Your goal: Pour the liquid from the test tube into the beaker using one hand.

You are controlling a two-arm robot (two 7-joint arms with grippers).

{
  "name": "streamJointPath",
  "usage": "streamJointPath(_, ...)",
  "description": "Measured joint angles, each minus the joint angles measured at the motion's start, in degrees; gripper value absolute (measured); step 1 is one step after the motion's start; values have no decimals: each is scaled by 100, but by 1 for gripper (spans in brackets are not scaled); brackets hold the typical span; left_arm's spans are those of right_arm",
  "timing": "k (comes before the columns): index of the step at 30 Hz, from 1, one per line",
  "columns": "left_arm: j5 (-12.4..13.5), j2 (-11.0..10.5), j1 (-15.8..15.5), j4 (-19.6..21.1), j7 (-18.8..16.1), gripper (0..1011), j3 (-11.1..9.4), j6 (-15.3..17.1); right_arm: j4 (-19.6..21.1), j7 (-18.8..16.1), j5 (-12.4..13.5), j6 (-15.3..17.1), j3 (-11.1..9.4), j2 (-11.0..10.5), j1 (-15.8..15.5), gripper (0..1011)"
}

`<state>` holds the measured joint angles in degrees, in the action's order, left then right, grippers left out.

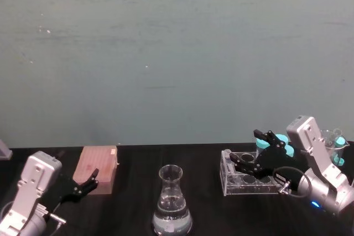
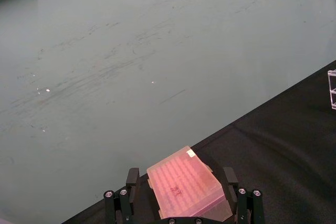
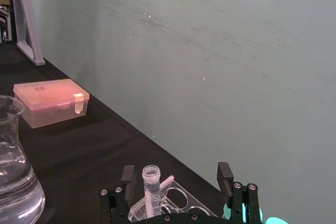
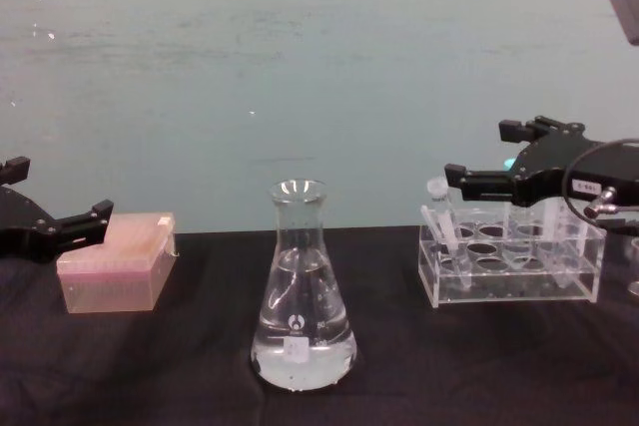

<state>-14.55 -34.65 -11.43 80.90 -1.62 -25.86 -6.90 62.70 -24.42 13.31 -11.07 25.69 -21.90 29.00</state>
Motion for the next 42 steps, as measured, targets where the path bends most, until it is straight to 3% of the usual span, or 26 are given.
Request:
streamJointPath(24, 0, 0, 0, 0, 0, 1000, 0, 0, -1110, -670, -296, -110, -30, 423, 588, 1000)
streamJointPath(42, 0, 0, 0, 0, 0, 1000, 0, 0, -1665, -807, -569, -141, 63, 624, 888, 1000)
